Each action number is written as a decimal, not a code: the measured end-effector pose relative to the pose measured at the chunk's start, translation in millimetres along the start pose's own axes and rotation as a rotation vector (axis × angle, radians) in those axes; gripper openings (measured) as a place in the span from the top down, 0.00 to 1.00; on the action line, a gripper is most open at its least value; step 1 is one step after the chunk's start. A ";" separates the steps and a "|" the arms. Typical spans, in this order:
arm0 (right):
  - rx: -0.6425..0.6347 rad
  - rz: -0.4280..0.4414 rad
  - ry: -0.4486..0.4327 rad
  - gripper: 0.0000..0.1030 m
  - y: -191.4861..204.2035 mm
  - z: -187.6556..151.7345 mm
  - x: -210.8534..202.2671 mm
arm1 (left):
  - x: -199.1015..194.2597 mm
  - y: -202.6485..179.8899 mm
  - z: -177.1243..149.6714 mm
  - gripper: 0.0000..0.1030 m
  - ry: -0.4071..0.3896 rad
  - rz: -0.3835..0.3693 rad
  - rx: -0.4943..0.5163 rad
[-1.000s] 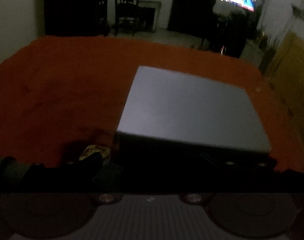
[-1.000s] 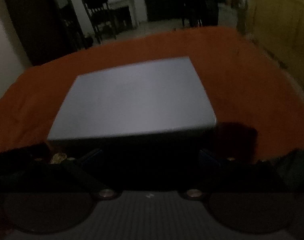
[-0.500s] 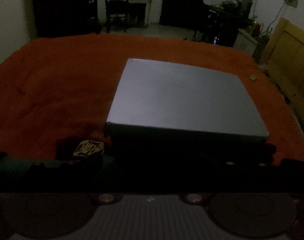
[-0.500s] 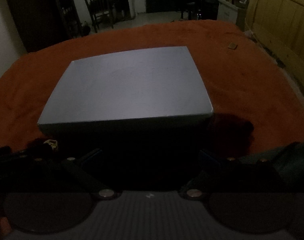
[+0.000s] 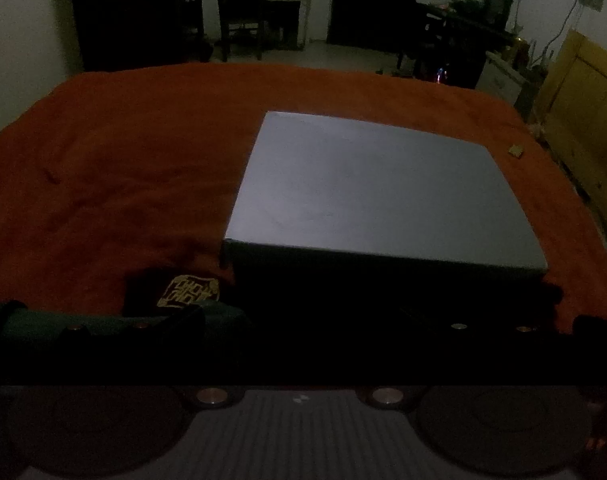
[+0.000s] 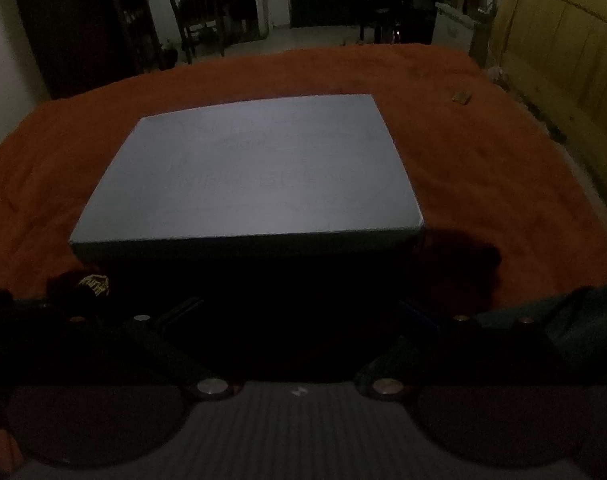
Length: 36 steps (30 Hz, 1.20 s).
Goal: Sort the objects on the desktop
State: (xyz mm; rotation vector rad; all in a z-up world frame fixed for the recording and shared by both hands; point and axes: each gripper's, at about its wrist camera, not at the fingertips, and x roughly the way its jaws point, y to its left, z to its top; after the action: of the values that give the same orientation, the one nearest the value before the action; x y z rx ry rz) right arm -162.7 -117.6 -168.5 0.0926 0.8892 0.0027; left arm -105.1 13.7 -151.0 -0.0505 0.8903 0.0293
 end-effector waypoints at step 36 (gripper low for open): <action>0.028 0.010 0.006 0.00 -3.2 0.0 7.0 | -0.3 0.4 -2.8 0.01 0.020 0.008 -0.021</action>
State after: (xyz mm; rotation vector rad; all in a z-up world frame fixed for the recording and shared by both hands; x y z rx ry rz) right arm -158.4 -120.5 -174.2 0.1235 0.8949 -0.0003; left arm -107.5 14.0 -152.5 -0.0670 0.9098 0.0456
